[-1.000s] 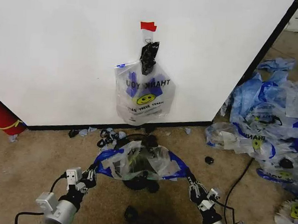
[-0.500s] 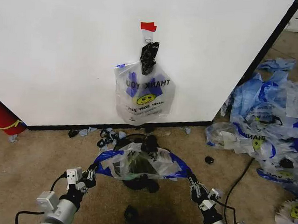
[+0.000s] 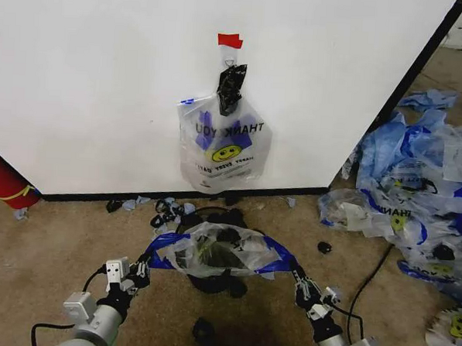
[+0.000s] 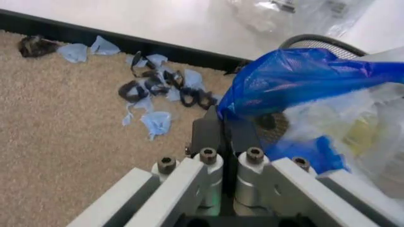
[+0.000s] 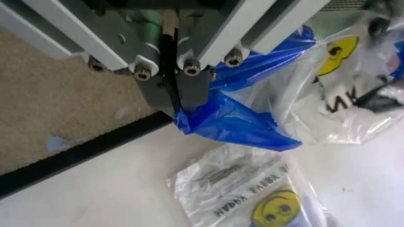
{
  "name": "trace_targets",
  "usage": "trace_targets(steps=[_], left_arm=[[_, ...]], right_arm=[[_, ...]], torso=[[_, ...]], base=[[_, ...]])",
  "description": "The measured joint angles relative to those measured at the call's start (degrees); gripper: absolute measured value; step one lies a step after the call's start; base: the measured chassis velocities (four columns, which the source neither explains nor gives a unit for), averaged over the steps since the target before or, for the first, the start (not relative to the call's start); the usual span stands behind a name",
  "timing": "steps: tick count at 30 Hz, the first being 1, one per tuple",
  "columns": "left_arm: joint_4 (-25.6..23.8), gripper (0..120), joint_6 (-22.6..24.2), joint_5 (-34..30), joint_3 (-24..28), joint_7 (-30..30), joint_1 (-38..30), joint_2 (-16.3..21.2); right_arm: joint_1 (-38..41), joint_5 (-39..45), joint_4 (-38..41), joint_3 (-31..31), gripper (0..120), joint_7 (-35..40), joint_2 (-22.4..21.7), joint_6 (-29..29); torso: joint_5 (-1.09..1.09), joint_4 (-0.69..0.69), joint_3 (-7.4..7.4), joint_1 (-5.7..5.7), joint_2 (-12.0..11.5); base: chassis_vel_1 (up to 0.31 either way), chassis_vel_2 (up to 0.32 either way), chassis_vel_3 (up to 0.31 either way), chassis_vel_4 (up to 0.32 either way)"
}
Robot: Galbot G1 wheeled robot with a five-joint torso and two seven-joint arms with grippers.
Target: Pick up the garbage bag from the wall and place it over the trash bin.
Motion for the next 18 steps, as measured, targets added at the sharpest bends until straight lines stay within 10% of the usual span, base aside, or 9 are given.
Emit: trace_targets(steps=[18], left_arm=[[-2.19, 0, -0.10, 0.98, 0.20, -0.08, -0.73, 0.00]], right_arm=[[1.36, -0.32, 2.04, -0.67, 0, 0.78, 0.14, -0.50]], torso=[[0.00, 0.00, 0.00, 0.00, 0.00]], base=[[0.000, 0.000, 0.000, 0.000]])
